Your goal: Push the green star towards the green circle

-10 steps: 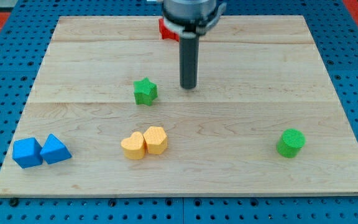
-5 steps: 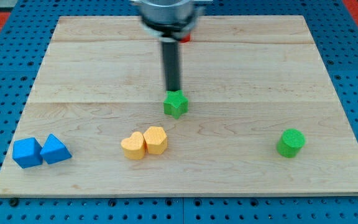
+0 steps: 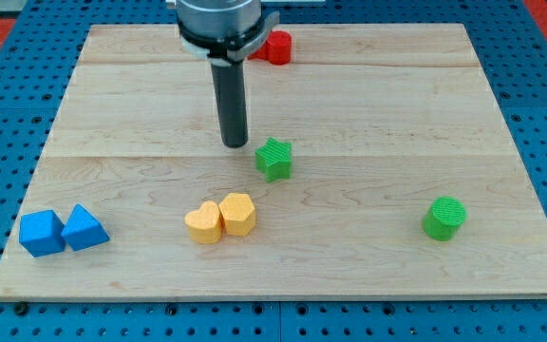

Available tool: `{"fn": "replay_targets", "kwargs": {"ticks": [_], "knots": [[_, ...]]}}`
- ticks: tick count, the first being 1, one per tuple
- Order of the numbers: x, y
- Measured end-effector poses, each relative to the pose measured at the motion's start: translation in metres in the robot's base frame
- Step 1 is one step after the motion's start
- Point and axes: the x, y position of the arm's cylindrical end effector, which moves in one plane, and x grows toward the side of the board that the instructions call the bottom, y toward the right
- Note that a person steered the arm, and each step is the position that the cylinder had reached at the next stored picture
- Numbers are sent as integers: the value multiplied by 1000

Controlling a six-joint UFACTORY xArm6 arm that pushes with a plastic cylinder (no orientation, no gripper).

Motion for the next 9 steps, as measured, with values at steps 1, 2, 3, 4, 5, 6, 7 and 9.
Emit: {"fn": "replay_targets", "kwargs": {"ticks": [1,2,3,4,5,6,7,9], "knots": [[18,82],[36,149],[43,179],[50,201],[59,217],[72,239],[83,259],[38,260]]}}
